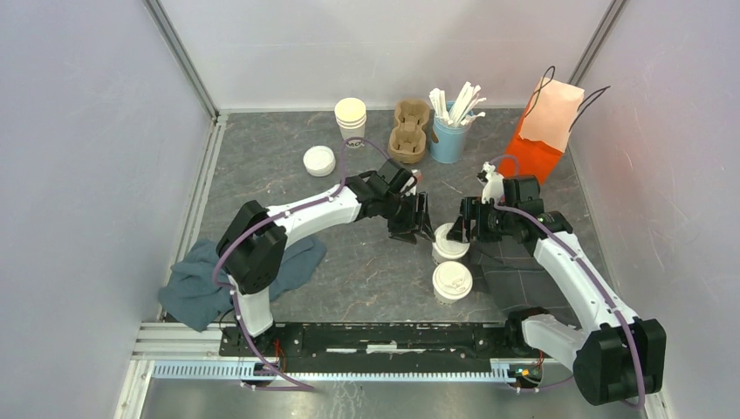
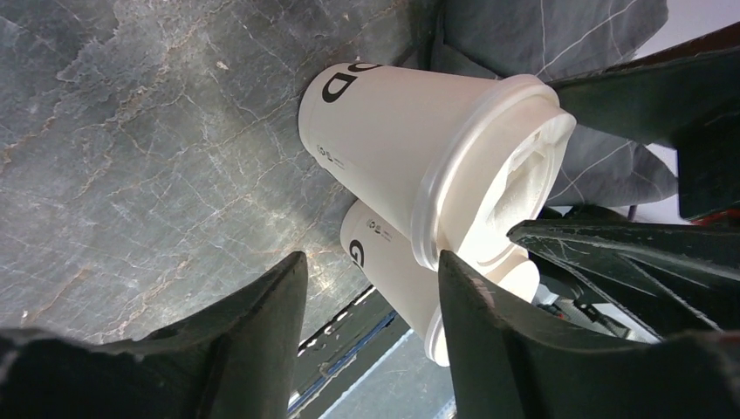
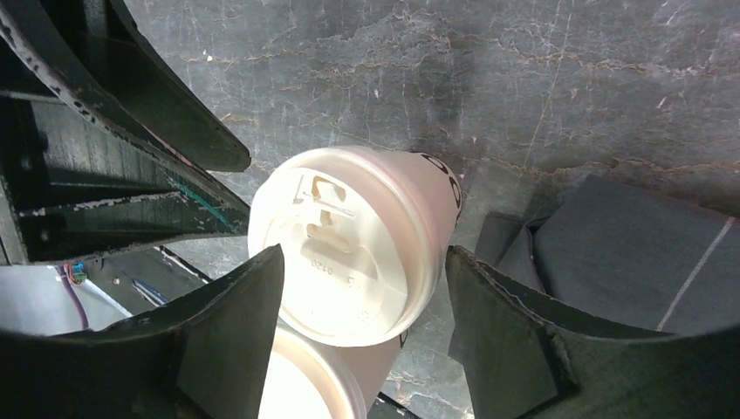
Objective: Pack the takeout coffee
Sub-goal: Close the cup lid on the coffee cup.
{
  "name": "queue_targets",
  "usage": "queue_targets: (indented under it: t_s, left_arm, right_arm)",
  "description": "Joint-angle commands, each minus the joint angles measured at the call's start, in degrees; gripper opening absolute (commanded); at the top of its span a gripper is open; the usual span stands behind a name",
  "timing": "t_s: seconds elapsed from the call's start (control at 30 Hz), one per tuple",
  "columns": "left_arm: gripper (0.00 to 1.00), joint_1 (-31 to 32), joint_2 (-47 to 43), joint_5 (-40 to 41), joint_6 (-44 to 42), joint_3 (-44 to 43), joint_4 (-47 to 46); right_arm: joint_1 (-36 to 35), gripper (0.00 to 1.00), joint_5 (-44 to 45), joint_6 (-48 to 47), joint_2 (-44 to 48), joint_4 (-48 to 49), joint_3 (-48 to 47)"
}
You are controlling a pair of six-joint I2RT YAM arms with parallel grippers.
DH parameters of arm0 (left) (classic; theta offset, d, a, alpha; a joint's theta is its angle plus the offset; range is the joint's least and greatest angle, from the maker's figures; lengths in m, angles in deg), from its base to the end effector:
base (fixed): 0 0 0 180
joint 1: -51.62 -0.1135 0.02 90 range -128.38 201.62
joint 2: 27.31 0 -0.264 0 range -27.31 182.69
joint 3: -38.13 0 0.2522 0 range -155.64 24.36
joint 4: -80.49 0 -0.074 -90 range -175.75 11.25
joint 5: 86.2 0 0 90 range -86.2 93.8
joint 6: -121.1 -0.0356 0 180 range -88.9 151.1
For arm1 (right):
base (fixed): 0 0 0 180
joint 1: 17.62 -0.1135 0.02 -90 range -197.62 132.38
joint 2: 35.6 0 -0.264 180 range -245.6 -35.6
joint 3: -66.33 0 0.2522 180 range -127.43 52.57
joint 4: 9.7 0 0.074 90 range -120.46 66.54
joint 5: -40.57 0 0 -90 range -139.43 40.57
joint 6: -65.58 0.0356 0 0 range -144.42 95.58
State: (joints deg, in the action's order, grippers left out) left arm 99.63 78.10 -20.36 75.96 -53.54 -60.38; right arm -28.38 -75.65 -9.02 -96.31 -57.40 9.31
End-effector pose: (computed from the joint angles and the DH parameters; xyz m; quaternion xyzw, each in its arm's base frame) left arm 0.2564 -0.3066 0.2232 0.0921 0.9248 -0.3623 0.0708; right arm 0.2020 0.0544 0.2447 -0.0377 0.9215 0.2814 0.2652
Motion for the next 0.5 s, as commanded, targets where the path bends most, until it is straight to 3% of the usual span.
queue_targets:
  t_s: [0.0,0.27,0.47]
  left_arm:
    - [0.66,0.1,-0.9,2.8,-3.9,-3.8,3.1]
    - [0.78,-1.3,-6.0,7.6,-5.7,-4.0,8.2]
    - [0.83,-1.5,-15.6,11.9,-5.8,-1.6,11.5]
  right_arm:
    - [-0.3,0.76,1.8,-1.7,0.4,-1.9,-4.1]
    - [-0.2,0.8,2.8,-4.1,0.4,-4.4,-6.0]
    - [-0.2,0.82,5.6,-5.8,2.5,-7.2,-7.2]
